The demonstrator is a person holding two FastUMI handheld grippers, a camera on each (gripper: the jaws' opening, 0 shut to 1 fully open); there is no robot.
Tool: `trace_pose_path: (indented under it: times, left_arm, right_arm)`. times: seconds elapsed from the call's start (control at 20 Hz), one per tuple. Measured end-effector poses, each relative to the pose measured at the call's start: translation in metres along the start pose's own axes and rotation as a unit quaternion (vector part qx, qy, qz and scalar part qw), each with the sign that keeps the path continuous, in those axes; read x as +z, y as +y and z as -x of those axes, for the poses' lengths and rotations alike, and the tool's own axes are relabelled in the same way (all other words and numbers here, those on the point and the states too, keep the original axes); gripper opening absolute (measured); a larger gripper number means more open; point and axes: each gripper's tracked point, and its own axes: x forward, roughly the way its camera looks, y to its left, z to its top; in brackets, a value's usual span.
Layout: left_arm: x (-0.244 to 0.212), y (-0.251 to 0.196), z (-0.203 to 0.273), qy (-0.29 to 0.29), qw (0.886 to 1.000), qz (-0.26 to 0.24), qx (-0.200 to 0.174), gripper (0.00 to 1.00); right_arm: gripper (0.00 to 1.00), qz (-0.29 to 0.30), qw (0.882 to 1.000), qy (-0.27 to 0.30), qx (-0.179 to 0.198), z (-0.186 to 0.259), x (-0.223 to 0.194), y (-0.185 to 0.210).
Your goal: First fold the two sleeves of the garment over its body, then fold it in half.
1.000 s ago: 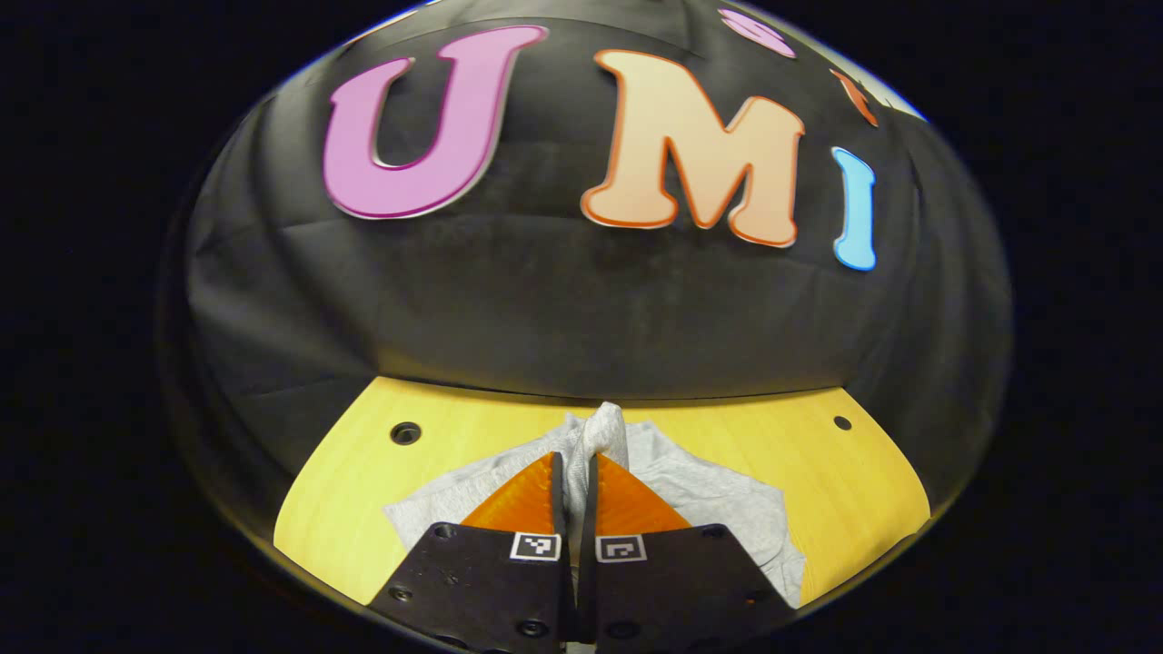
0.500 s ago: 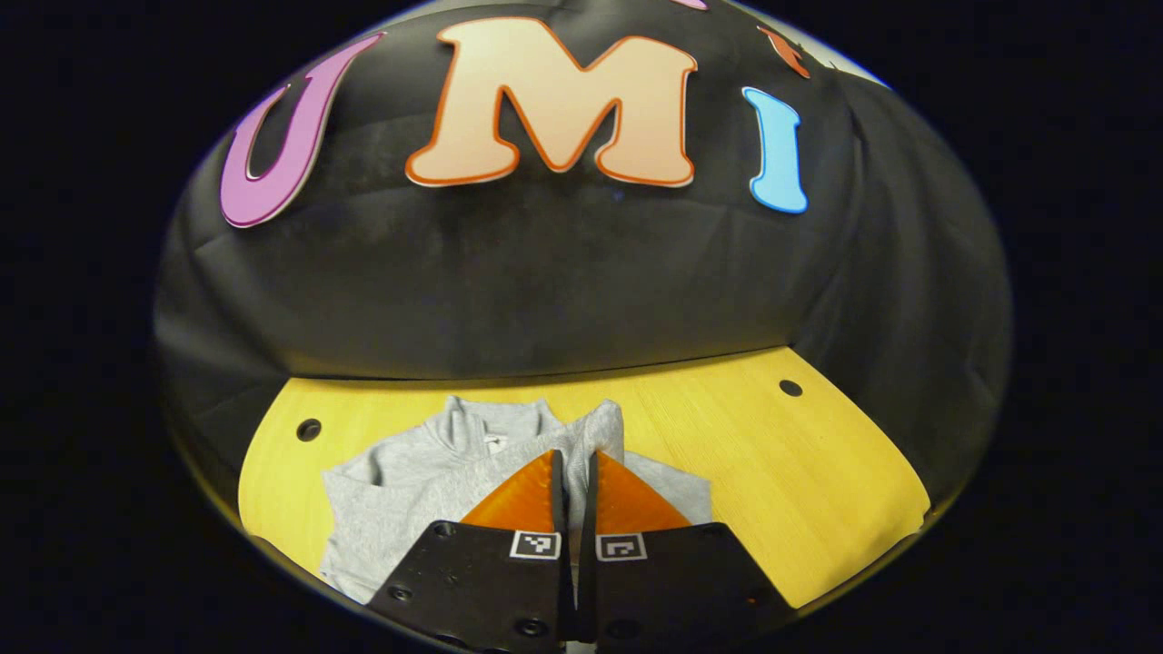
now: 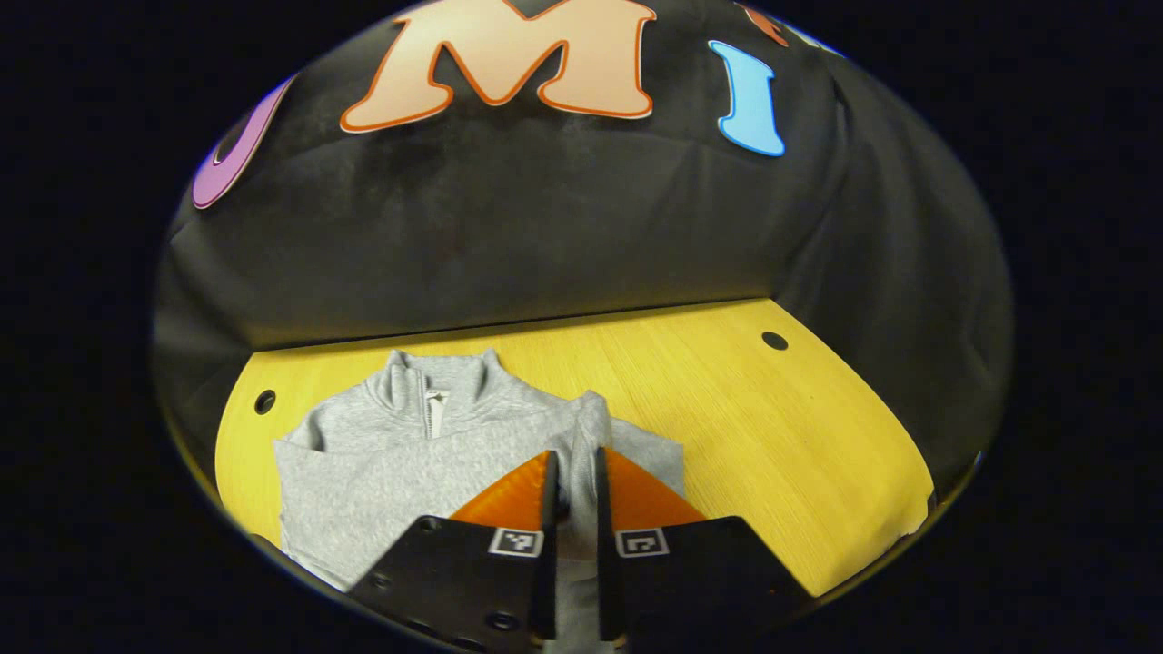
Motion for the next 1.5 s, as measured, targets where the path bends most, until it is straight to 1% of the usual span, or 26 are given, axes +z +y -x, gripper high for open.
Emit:
trace_pose_path:
  times: [0.05,0.1,0.15,0.2,0.25,0.3,0.35,0.4,0.45,0.55,0.75,0.8,0.85,0.9,0.95,1.0,1.05,1.15,1.3,1.35,1.4,1.45,1.5]
  left_arm:
    - [0.002,-0.005,0.002,-0.007,1.000,0.009,-0.010,0.31]
    - [0.007,-0.005,0.008,-0.017,1.000,0.014,-0.014,0.48]
    - [0.014,-0.001,0.015,-0.031,0.999,0.009,-0.009,0.66]
    - [0.019,0.007,0.022,-0.046,0.999,0.000,0.003,0.77]
    - [0.024,0.017,0.033,-0.063,0.998,-0.008,0.014,0.88]
    - [0.027,0.022,0.041,-0.076,0.997,-0.009,0.016,0.99]
    - [0.027,0.028,0.051,-0.081,0.997,-0.006,0.016,0.97]
    - [0.024,0.039,0.065,-0.084,0.996,0.000,0.021,0.95]
    - [0.023,0.052,0.076,-0.091,0.995,0.005,0.028,0.95]
    - [0.019,0.078,0.099,-0.102,0.994,0.022,0.043,0.95]
    - [-0.008,0.127,0.143,-0.102,0.992,0.049,0.064,0.95]
    - [-0.017,0.141,0.154,-0.101,0.991,0.050,0.076,0.95]
    - [-0.027,0.157,0.164,-0.100,0.990,0.047,0.092,0.95]
    - [-0.040,0.173,0.177,-0.093,0.988,0.046,0.111,0.97]
    - [-0.052,0.186,0.187,-0.085,0.987,0.045,0.126,0.95]
    - [-0.065,0.194,0.192,-0.077,0.987,0.044,0.137,0.95]
    - [-0.079,0.204,0.199,-0.066,0.986,0.044,0.147,0.95]
    - [-0.112,0.221,0.211,-0.041,0.985,0.050,0.162,0.95]
    - [-0.167,0.233,0.220,0.003,0.982,0.081,0.171,0.95]
    - [-0.183,0.234,0.220,0.015,0.981,0.094,0.167,0.95]
    - [-0.196,0.235,0.219,0.027,0.980,0.105,0.164,0.95]
    - [-0.208,0.237,0.217,0.039,0.979,0.112,0.163,0.95]
    - [-0.223,0.238,0.218,0.048,0.979,0.114,0.165,0.96]
  right_arm:
    - [0.99,-0.001,1.000,-0.001,0.004,0.001,0.001,0.005]
    - [0.96,0.001,1.000,-0.004,0.007,0.000,0.003,0.009]
    - [0.99,0.004,1.000,-0.004,0.011,-0.002,0.004,0.012]
    - [0.96,0.007,1.000,-0.005,0.018,-0.003,0.005,0.018]
    - [0.99,0.007,1.000,-0.008,0.029,-0.005,0.008,0.027]
    - [0.99,0.007,0.999,-0.008,0.040,-0.007,0.010,0.036]
    - [0.99,0.007,0.999,-0.010,0.050,-0.010,0.012,0.045]
    - [0.96,0.010,0.998,-0.012,0.058,-0.012,0.015,0.055]
    - [0.99,0.015,0.998,-0.013,0.065,-0.014,0.017,0.063]
    - [0.99,0.025,0.997,-0.011,0.079,-0.021,0.019,0.080]
    - [0.99,0.035,0.993,-0.008,0.111,-0.031,0.023,0.118]
    - [0.96,0.036,0.992,-0.010,0.117,-0.033,0.026,0.126]
    - [0.99,0.038,0.992,-0.010,0.121,-0.037,0.027,0.134]
    - [0.99,0.039,0.991,-0.010,0.124,-0.043,0.027,0.142]
    - [0.99,0.039,0.991,-0.009,0.126,-0.046,0.026,0.148]
    - [0.96,0.038,0.991,-0.007,0.127,-0.049,0.023,0.153]
    - [0.99,0.038,0.991,-0.003,0.129,-0.052,0.018,0.159]
    - [0.99,0.043,0.991,0.009,0.127,-0.061,0.005,0.167]
    - [0.99,0.055,0.990,0.030,0.122,-0.071,-0.016,0.175]
    - [0.99,0.059,0.990,0.038,0.120,-0.074,-0.023,0.177]
    - [0.96,0.063,0.990,0.044,0.116,-0.078,-0.029,0.178]
    - [0.96,0.065,0.990,0.049,0.112,-0.081,-0.035,0.179]
    - [0.99,0.066,0.990,0.056,0.109,-0.085,-0.040,0.180]
